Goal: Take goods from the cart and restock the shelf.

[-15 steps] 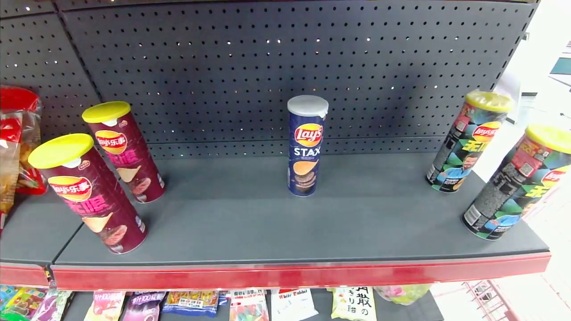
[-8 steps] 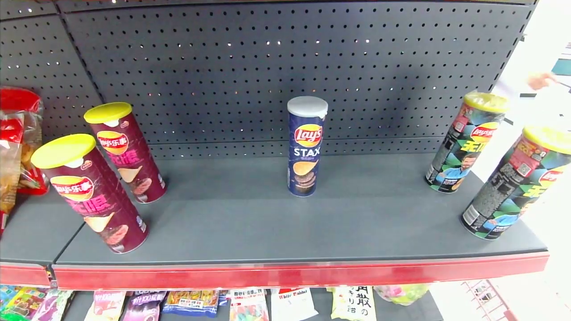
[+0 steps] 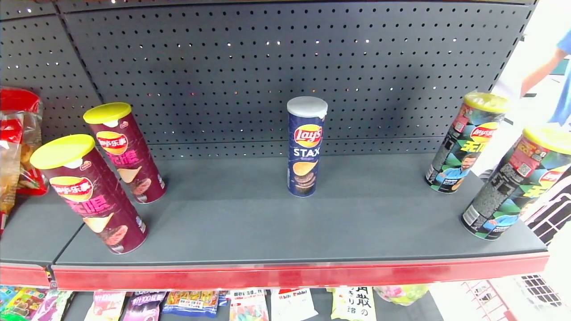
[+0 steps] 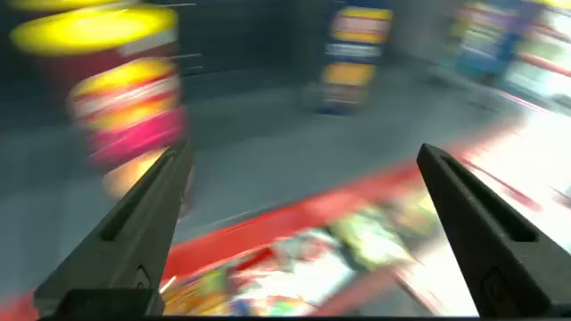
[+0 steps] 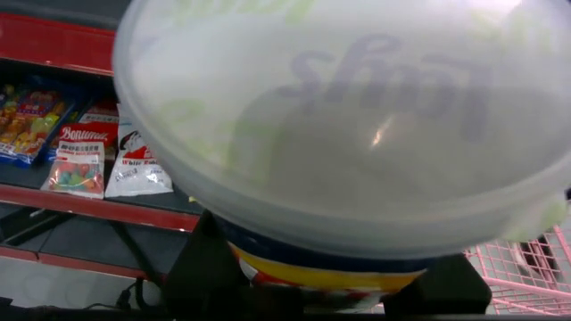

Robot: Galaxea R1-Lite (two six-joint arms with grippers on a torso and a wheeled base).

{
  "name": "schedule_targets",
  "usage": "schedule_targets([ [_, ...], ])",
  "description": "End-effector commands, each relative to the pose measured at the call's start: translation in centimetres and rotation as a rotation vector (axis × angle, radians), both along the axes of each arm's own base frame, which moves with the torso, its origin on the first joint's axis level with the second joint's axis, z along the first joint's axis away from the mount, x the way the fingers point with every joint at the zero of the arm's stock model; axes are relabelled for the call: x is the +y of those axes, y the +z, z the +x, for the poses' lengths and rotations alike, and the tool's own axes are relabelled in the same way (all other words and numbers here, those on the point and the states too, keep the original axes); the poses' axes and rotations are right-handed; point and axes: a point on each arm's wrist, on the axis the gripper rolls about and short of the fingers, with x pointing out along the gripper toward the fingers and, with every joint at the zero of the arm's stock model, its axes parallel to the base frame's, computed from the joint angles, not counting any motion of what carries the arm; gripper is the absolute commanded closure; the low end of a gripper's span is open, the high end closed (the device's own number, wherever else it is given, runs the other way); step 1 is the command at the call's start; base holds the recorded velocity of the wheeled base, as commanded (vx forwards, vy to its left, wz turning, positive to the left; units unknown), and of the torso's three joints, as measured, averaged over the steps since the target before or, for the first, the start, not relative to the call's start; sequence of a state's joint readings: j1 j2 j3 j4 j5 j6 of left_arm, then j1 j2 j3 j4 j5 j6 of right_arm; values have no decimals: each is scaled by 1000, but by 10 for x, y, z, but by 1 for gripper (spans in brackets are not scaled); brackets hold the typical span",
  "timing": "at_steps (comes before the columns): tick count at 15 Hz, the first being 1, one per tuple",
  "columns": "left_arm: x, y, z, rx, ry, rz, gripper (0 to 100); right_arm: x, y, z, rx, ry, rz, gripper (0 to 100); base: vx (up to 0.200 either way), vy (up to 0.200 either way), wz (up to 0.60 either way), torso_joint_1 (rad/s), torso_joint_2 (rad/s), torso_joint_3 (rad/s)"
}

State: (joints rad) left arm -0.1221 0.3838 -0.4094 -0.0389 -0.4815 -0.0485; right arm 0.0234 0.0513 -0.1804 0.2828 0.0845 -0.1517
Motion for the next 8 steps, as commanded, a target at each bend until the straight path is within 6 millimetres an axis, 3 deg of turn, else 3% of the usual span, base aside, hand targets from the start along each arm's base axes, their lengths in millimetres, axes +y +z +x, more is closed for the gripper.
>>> schedule_targets([
  [1,-12,14,42,130,-257,81,0,0,-6,0,-6,-4,-9,100,0,0,0,0,0,0],
  [5,-34,25,98,209,-387,182,0,1,-6,0,-2,25,3,100,0,0,0,0,0,0],
  [8,-62,26,172,190,-390,224,0,1,-6,0,-2,24,5,100,0,0,0,0,0,0],
])
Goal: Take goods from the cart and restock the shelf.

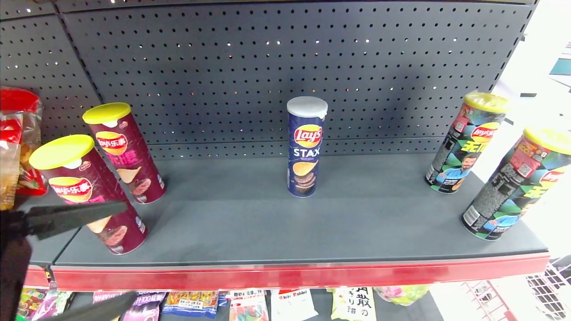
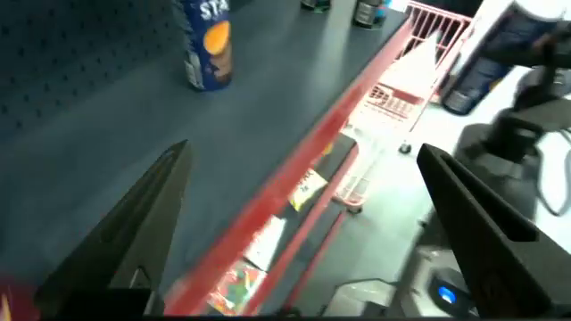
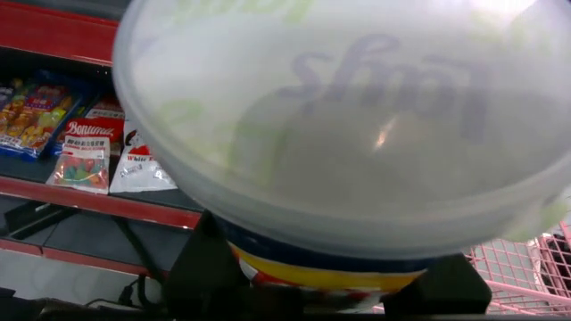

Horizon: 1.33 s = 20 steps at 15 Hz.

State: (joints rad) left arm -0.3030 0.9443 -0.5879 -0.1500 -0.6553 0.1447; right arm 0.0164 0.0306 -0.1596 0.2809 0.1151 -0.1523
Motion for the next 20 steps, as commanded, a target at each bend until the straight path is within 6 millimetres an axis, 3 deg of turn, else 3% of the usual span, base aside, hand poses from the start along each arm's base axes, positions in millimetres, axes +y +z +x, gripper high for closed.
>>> schedule_targets([
  [1,-38,-9,84,36,-14,52,0,0,0,0,3,2,0,100,0,0,0,0,0,0],
  [3,-53,-4,112,19,-4,54,0,0,0,0,3,2,-1,100,0,0,0,0,0,0],
  [8,-91,5,156,-1,-71,47,0,0,0,-1,-8,-12,0,100,0,0,0,0,0,0],
  [13,-118,1,192,-2,-103,46,0,0,0,-1,-11,-12,0,100,0,0,0,0,0,0],
  [20,-137,-3,227,-20,-94,40,0,0,0,-1,-10,-13,4,100,0,0,0,0,0,0],
])
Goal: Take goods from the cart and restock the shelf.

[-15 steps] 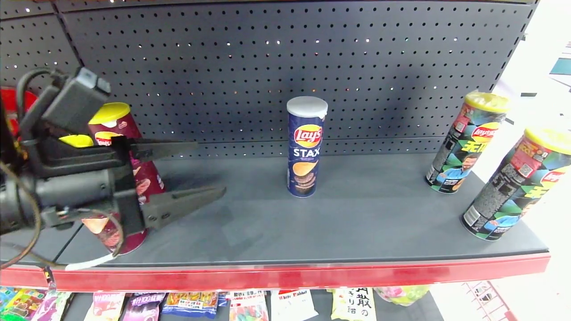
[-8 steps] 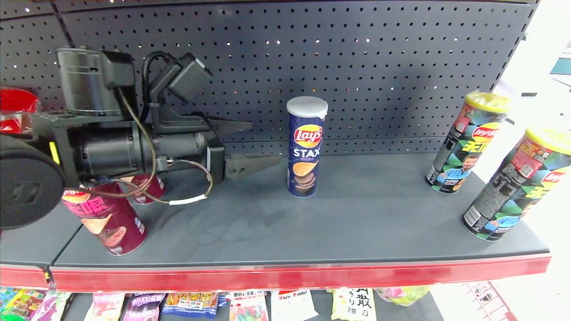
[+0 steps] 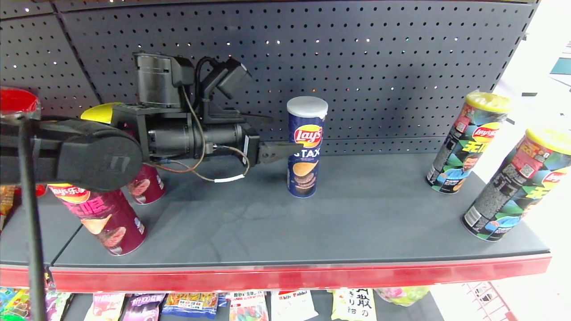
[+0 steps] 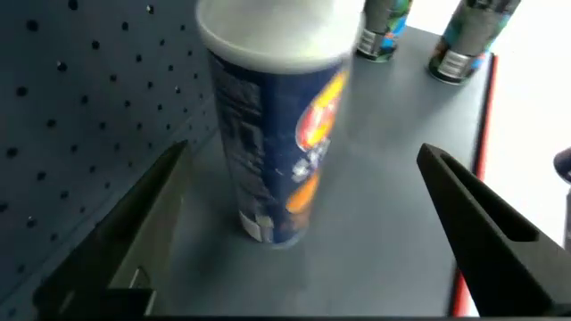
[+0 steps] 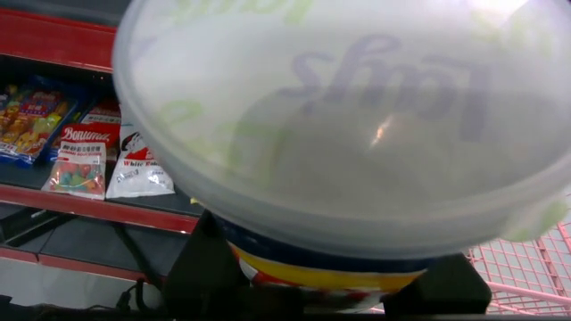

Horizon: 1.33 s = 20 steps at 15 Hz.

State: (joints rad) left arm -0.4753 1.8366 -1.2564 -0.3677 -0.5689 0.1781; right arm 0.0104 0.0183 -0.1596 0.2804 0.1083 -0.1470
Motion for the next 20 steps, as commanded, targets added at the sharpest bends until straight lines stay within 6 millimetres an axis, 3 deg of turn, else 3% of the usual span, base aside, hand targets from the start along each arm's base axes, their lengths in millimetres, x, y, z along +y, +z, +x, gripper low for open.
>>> schedule_targets([
  [1,-7,-8,13,9,0,4,0,0,0,0,2,1,0,100,0,0,0,0,0,0],
  [3,-13,-8,26,-3,-2,-2,0,0,0,0,3,1,0,100,0,0,0,0,0,0],
  [7,-28,-9,29,-10,-41,-9,0,0,0,0,3,1,0,100,0,0,0,0,0,0],
  [10,-37,-10,42,-26,-46,-17,0,0,0,0,4,1,1,100,0,0,0,0,0,0],
  [17,-43,-13,51,-36,-51,-23,0,0,0,0,4,-1,1,100,0,0,0,0,0,0],
  [18,-43,-13,51,-34,-51,-22,100,0,0,0,4,1,1,100,0,0,0,0,0,0],
  [20,-43,-13,50,-29,-52,-19,100,0,0,0,4,1,1,100,0,0,0,0,0,0],
])
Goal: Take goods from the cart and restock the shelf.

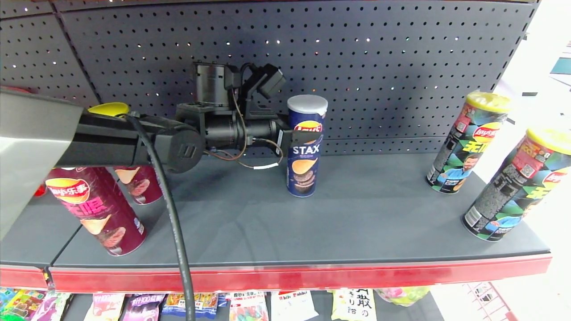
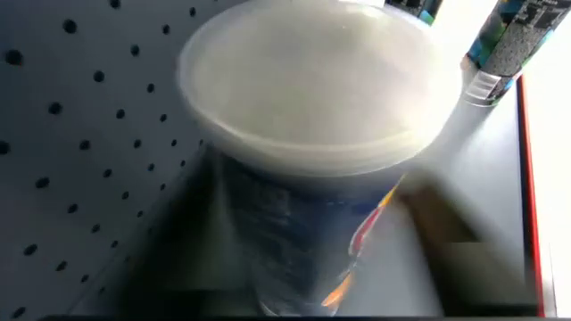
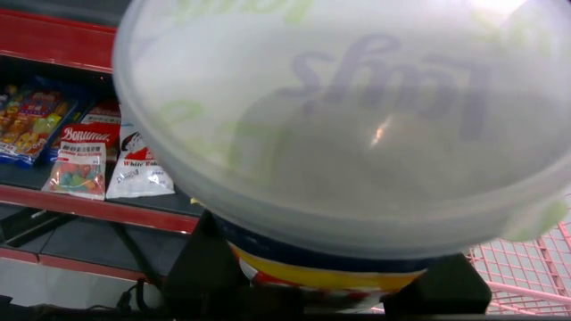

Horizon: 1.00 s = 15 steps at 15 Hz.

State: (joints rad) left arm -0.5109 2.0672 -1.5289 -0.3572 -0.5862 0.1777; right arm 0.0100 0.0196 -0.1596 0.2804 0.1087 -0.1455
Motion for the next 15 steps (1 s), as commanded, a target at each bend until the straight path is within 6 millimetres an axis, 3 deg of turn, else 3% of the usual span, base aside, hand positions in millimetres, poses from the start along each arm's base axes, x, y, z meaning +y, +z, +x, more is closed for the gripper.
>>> schedule_targets([
  [1,0,2,-1,-4,0,-2,100,0,0,0,2,1,0,100,0,0,0,0,0,0],
  [5,10,8,-18,11,-5,1,100,0,0,0,1,-1,0,100,0,0,0,0,0,0],
  [11,30,24,-77,56,-44,-16,100,0,0,0,1,1,0,100,0,0,0,0,0,0],
  [15,29,8,-109,78,-92,6,100,0,0,0,2,2,0,100,0,0,0,0,0,0],
])
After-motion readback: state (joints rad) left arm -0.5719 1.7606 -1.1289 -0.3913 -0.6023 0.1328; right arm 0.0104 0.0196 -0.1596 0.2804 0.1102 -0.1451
